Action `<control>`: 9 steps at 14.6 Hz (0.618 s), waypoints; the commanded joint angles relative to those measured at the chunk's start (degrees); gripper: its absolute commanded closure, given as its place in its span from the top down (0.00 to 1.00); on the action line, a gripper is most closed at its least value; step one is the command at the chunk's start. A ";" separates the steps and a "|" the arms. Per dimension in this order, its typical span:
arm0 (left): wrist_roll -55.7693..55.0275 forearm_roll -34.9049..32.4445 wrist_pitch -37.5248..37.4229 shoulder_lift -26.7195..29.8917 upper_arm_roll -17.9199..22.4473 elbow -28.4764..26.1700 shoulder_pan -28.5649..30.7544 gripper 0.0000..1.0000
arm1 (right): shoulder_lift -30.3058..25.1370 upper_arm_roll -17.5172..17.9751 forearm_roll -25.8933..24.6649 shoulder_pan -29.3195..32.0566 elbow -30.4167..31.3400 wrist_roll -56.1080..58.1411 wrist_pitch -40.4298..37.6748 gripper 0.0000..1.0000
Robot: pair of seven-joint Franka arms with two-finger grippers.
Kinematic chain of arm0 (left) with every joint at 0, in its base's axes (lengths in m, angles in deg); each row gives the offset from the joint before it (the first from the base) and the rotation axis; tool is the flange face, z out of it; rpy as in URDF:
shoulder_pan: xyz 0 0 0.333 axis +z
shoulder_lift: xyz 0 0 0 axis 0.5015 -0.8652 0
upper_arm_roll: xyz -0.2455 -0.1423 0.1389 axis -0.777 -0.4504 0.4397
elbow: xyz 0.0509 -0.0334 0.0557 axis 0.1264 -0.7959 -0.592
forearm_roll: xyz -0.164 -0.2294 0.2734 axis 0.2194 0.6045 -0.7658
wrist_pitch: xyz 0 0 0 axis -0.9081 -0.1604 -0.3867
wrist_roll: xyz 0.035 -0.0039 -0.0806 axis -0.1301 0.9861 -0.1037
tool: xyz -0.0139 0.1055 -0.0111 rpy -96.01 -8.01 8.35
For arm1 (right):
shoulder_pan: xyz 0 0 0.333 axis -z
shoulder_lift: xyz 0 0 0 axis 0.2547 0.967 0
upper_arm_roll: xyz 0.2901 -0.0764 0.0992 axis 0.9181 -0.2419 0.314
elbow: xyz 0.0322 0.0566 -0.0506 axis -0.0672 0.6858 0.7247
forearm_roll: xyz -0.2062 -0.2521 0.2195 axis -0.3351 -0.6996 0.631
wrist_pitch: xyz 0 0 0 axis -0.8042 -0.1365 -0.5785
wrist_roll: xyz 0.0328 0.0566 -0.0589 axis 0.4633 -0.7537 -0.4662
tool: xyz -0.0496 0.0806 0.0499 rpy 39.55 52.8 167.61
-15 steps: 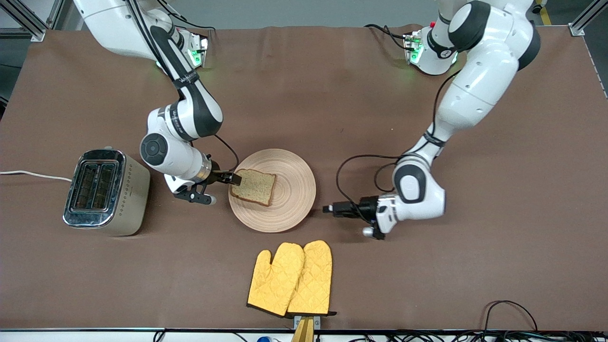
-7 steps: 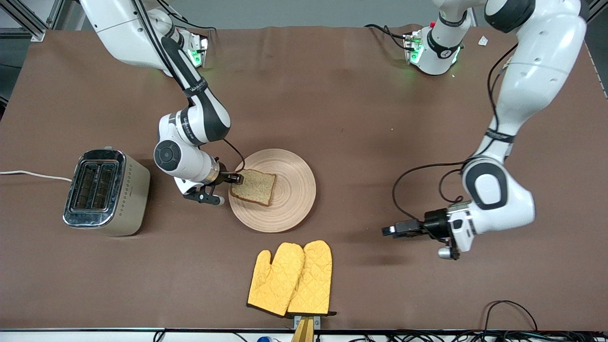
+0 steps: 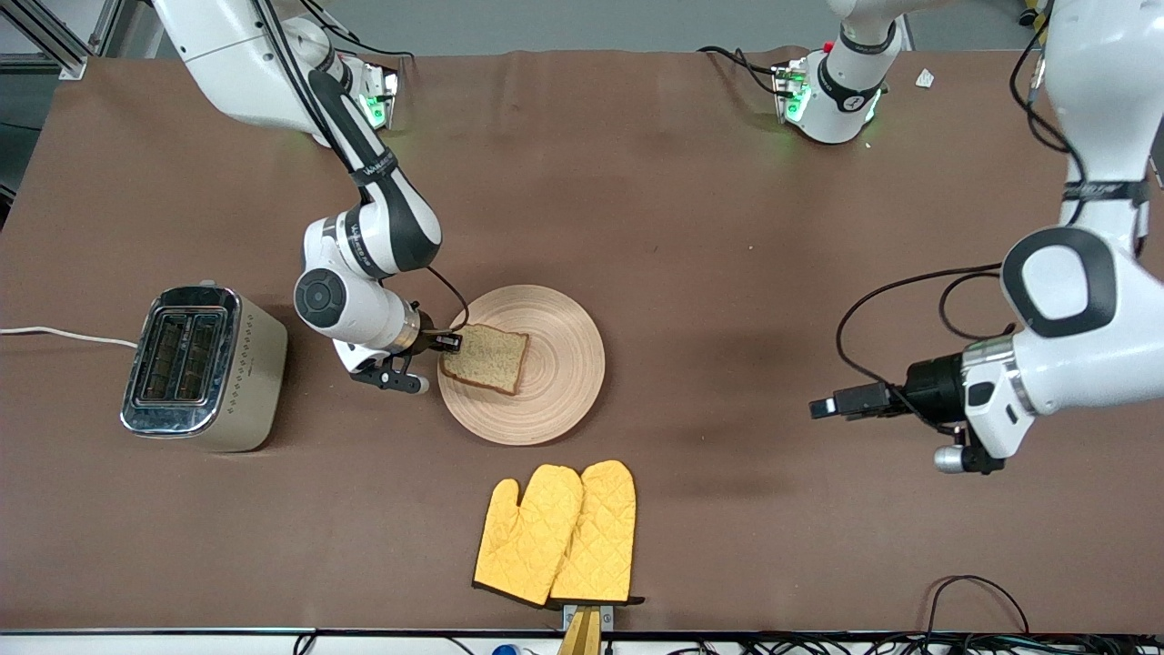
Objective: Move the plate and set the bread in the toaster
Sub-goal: 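Grasp the bread with the right gripper while the left gripper withdraws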
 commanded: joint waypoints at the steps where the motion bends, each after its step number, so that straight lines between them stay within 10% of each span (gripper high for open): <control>1: -8.82 -9.67 -3.33 5.21 0.25 -1.56 -0.15 1.00 | 0.13 -0.36 0.34 -0.57 -0.38 -0.98 -0.05 0.32; 9: -13.86 -30.62 -18.19 17.60 1.21 -0.15 -0.85 1.00 | 0.22 -0.36 0.42 -0.48 -0.46 -1.16 -0.14 0.07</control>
